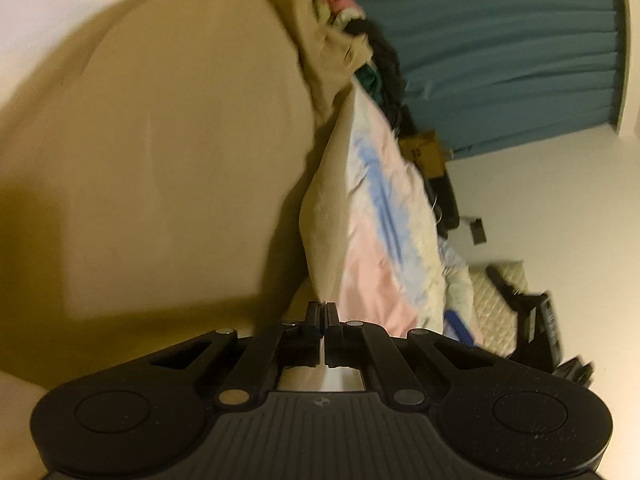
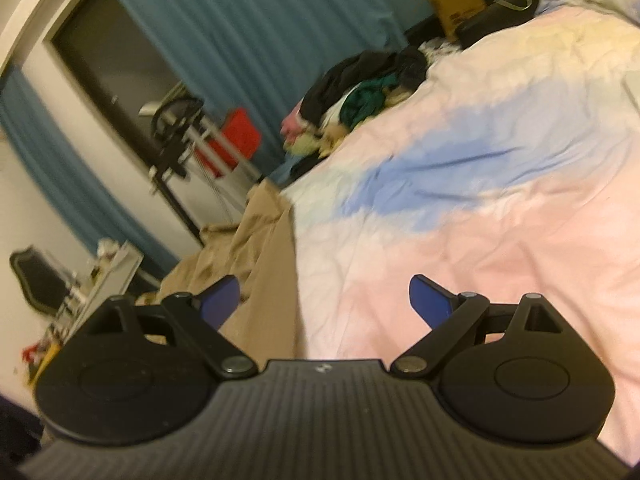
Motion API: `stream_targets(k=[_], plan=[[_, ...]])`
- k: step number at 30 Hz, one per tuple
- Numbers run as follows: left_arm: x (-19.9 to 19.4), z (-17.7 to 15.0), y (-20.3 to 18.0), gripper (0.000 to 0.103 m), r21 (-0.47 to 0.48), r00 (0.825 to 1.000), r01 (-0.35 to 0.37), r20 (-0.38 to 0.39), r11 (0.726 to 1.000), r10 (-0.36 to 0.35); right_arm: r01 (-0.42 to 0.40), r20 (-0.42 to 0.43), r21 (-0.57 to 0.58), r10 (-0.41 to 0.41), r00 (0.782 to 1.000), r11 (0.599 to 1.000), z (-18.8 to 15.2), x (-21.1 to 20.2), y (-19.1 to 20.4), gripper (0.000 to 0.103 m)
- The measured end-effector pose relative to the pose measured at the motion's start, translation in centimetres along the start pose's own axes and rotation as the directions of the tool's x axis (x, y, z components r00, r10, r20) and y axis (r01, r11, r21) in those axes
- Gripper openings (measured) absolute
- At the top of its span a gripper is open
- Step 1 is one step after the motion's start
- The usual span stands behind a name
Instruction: Fold clothes
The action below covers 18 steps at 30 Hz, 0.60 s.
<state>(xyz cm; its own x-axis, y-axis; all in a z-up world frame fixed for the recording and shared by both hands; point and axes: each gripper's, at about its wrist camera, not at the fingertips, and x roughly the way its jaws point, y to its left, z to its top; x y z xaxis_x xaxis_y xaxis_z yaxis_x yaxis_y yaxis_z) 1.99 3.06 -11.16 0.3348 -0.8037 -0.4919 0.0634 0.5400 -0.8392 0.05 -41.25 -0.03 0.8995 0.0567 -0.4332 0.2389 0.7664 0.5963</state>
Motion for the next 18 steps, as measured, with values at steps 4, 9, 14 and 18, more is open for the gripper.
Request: stream_targets(k=[4,9,14,18], plan=[[1.3,-0.2,0.0,0.027,0.071,0.998,-0.065,-0.021,0.995,0.067,-0.014,-0.065,-0.041,0.011,0.998,0.999,-1.1,0.9,1.3,0.093],[1.5,-0.7,-0.4,0.041,0.137,0.994,-0.101,-0.014,0.985,0.104,-0.034,-0.114,-0.083,0.024,0.993,0.996,-2.1,1.6,2.6,0.093],[1.1,-1.5,-1.9,0.05,0.204,0.992,-0.125,0.015,0.971,0.125,-0.108,-0.169,-0.151,0.082,0.982,0.983,-2.7,2.5,4.4,0.093],[1.7,-2.4,-2.8,0.051,0.273,0.987,-0.158,0.031,0.949,0.155,-0.195,-0.227,-0.232,0.142,0.963,0.953,-1.5,5.7,8.1,0.092]])
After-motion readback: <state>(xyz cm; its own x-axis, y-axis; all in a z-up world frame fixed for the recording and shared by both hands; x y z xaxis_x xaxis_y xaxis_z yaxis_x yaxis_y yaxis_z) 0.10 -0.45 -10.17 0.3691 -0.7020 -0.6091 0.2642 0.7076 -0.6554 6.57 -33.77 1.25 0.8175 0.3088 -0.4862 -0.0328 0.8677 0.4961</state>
